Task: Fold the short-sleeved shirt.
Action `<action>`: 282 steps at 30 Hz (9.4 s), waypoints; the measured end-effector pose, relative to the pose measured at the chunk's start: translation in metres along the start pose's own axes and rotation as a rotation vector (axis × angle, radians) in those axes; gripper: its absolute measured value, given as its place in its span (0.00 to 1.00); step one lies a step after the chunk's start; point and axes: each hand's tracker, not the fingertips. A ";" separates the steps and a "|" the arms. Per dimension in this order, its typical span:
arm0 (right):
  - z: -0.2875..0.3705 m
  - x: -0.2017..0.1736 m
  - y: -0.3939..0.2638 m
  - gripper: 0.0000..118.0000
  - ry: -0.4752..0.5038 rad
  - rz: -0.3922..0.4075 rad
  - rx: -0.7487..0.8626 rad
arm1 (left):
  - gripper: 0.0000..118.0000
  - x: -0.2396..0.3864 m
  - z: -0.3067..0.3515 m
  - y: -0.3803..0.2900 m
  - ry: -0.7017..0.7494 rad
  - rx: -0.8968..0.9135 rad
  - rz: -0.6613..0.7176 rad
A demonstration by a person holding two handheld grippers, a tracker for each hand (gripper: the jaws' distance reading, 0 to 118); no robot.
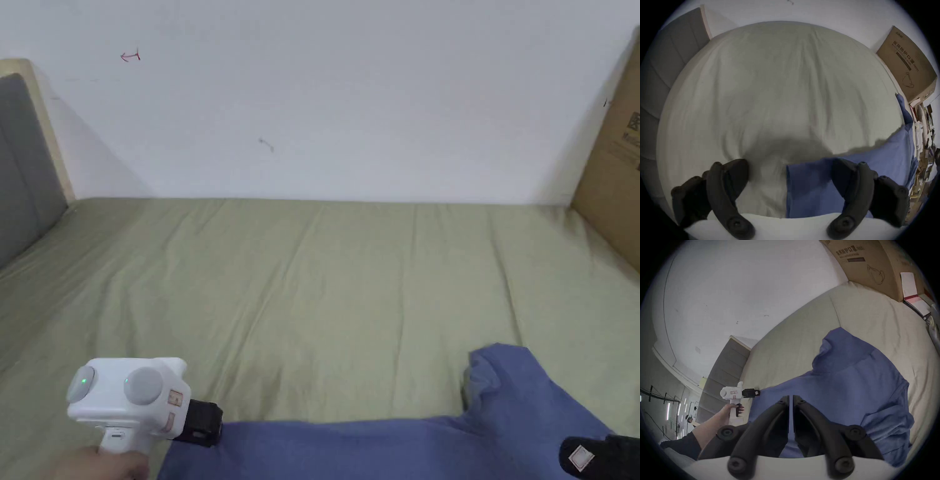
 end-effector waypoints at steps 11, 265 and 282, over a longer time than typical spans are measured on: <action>-0.033 0.051 0.036 0.04 -0.034 -0.139 0.002 | 0.02 0.041 0.046 -0.039 -0.027 0.117 -0.195; 0.062 -0.051 -0.070 0.00 -0.244 0.070 -0.026 | 0.09 0.053 0.043 -0.198 -0.898 0.016 0.427; 0.055 -0.053 -0.079 0.00 -0.123 0.060 -0.028 | 0.09 0.076 0.202 -0.166 -0.371 0.125 0.098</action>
